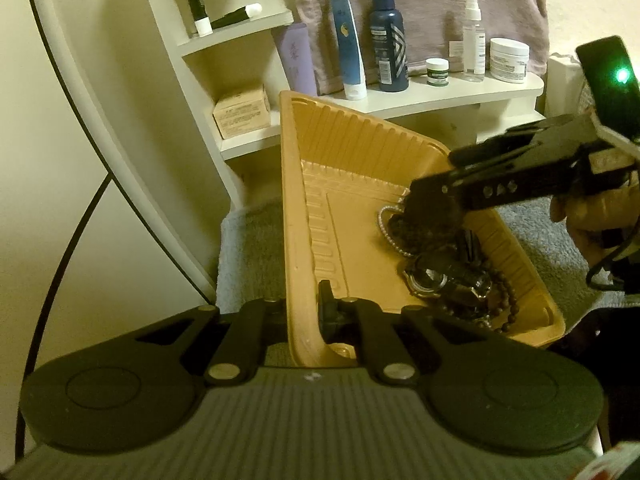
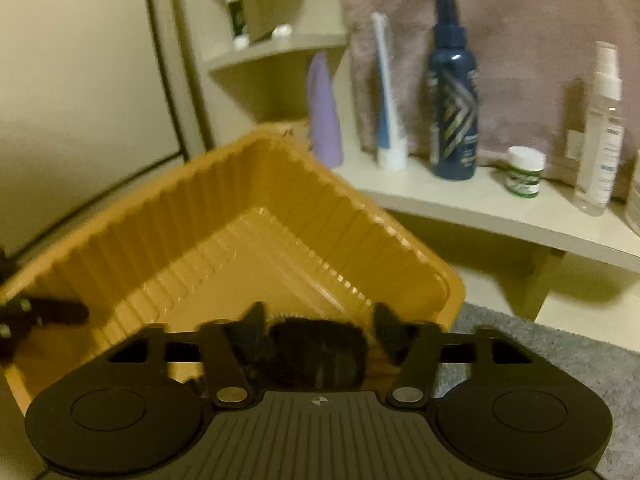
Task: Organize jewelry
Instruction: 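Open the right tool to drop the black watch into the tray, then lower the tray flat onto the mat and open the left tool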
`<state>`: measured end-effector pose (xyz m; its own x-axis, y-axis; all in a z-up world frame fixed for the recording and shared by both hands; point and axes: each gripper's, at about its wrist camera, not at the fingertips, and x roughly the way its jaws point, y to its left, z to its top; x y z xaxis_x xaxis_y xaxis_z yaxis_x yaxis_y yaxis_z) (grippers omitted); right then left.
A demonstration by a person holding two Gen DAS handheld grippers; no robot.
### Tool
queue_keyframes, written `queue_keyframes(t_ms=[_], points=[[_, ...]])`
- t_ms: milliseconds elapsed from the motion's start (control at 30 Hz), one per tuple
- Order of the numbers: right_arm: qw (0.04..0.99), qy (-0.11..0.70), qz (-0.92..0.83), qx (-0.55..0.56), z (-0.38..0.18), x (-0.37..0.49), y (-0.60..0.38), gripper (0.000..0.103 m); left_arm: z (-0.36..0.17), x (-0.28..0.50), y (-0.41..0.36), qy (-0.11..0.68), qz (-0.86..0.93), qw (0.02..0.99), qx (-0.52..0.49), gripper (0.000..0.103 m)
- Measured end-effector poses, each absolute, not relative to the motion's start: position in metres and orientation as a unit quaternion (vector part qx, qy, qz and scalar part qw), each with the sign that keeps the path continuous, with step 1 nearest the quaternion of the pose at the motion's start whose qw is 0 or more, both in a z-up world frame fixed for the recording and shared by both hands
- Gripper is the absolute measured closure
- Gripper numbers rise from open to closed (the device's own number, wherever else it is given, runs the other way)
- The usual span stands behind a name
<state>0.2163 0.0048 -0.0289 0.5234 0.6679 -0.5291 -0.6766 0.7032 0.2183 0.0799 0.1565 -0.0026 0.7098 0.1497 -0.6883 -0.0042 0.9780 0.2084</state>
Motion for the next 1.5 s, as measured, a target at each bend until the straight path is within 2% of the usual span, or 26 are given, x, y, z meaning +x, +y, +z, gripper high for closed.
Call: queue_keyframes(t_ms=[567,1233,1300,1333,1367,1500], points=[[0.911,0.302,0.278,0.046,-0.022,0.191,-0.085,0.033,-0.02,0.076,0.192,0.387,0.035,0.921,0.005,0.098],[0.909,0.331,0.249,0.05,-0.032,0.159,-0.095,0.032,-0.052,0.079,0.228,0.413,0.034,0.904,-0.106,0.094],[0.909,0.331,0.248,0.05,-0.031,0.158,-0.095,0.032,-0.053,0.078,0.231,0.413,0.037,0.903,-0.114,0.088],[0.909,0.331,0.247,0.049,-0.03,0.157,-0.094,0.032,-0.053,0.077,0.231,0.411,0.04,0.904,-0.114,0.077],[0.91,0.331,0.247,0.048,-0.03,0.156,-0.094,0.032,-0.052,0.076,0.233,0.409,0.044,0.904,-0.115,0.072],[0.911,0.329,0.246,0.047,-0.028,0.151,-0.095,0.032,-0.05,0.071,0.238,0.408,0.051,0.904,-0.12,0.072]])
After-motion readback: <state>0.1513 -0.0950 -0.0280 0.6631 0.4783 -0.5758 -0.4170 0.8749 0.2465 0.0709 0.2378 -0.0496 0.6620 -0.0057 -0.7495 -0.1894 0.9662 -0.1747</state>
